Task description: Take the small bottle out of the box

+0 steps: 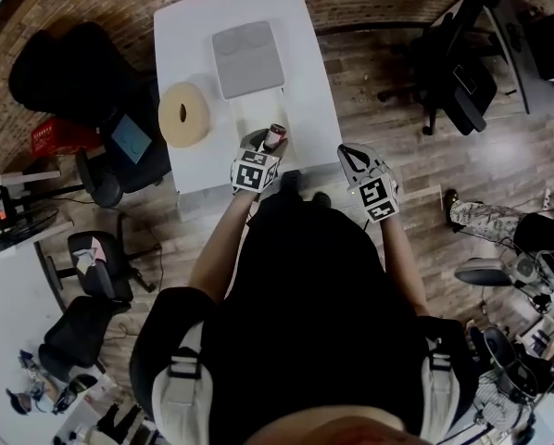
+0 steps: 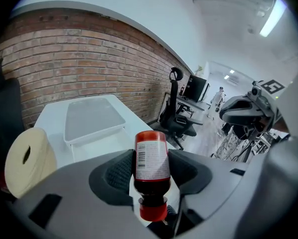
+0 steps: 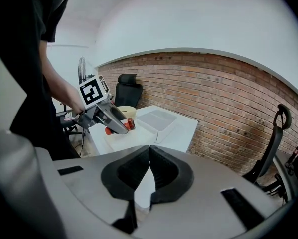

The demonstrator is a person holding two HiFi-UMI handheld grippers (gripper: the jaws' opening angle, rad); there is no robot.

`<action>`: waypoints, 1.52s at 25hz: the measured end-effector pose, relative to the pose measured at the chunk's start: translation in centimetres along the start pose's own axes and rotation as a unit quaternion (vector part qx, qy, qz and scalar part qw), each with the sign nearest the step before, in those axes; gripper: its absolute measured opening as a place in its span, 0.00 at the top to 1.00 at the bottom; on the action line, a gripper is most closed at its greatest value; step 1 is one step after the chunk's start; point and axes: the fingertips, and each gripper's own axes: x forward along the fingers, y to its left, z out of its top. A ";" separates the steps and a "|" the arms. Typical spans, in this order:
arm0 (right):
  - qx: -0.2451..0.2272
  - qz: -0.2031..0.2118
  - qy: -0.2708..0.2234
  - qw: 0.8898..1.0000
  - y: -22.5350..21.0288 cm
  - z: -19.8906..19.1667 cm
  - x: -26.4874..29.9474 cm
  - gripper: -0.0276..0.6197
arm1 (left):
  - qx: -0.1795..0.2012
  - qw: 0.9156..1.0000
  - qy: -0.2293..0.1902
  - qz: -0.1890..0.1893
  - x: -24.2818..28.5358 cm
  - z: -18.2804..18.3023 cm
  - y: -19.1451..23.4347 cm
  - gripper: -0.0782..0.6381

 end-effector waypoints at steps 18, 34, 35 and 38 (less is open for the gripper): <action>0.009 0.024 -0.014 1.000 -1.5 -3.3 -4.1 0.96 | 0.025 0.995 -0.083 0.042 -5.1 4.0 -5.8 0.57; -0.008 0.067 -0.035 0.997 1.2 -5.3 -6.4 0.96 | 0.039 0.985 -0.147 0.075 -11.2 3.7 -11.8 0.57; -0.006 0.067 -0.035 0.997 1.4 -5.5 -6.6 0.96 | 0.039 0.985 -0.148 0.077 -11.5 3.4 -12.1 0.57; -0.001 0.068 -0.034 0.997 1.8 -6.2 -7.1 0.96 | 0.038 0.985 -0.149 0.083 -12.2 2.4 -12.8 0.57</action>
